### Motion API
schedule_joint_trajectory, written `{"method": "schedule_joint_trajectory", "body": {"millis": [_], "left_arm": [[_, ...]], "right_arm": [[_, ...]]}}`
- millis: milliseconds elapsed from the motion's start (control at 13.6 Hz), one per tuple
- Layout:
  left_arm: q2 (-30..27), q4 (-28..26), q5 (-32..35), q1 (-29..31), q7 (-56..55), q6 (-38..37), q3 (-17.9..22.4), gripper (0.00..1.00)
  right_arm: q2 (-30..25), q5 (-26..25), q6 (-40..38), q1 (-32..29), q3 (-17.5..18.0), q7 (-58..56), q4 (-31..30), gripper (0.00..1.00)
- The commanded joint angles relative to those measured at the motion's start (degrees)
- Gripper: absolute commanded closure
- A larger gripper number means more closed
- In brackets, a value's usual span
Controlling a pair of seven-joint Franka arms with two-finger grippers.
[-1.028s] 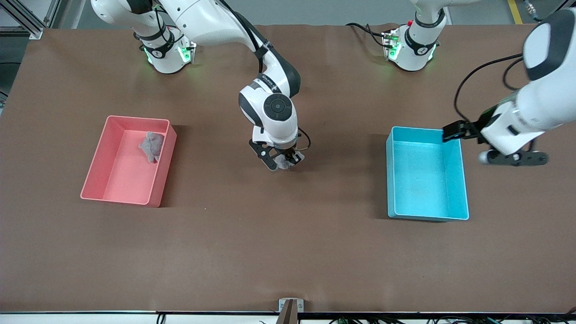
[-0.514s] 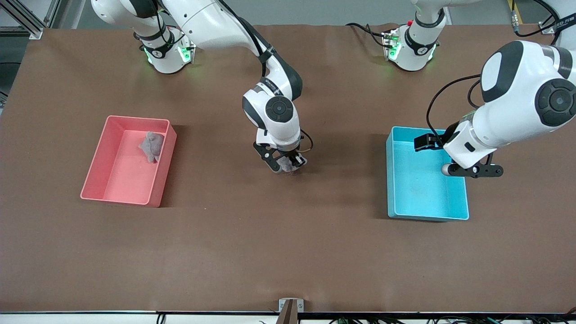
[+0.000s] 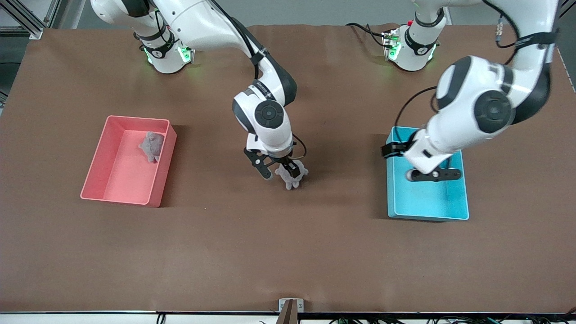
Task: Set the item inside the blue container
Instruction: 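Set the plush on the table while the left gripper reaches toward it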
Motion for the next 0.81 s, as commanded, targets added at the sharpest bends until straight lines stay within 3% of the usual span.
{"method": "schedule_joint_trajectory", "body": {"millis": [0,367,587,734], "left_arm": [[2.3,-0.3,0.1,-4.5,-5.4,3.9,0.2,0.00],[8.9,1.6,0.2,-11.6,-14.6,12.3,0.2,0.00],[14.9,6.2,1.1,-18.3,-23.8,15.8,0.5,0.00],[19.6,10.8,5.7,-21.0,-25.9,16.6,0.5,0.00]], "right_arm": [[-7.7,1.6,-4.9,-4.1,0.6,-5.7,-4.8,0.00],[-24.3,1.4,-4.9,-15.8,0.3,-25.2,-24.4,0.00],[-29.7,1.4,-4.9,-24.2,0.2,-38.9,-31.7,0.00],[-31.0,1.3,-5.2,-28.8,0.2,-46.5,-33.8,0.00]]}}
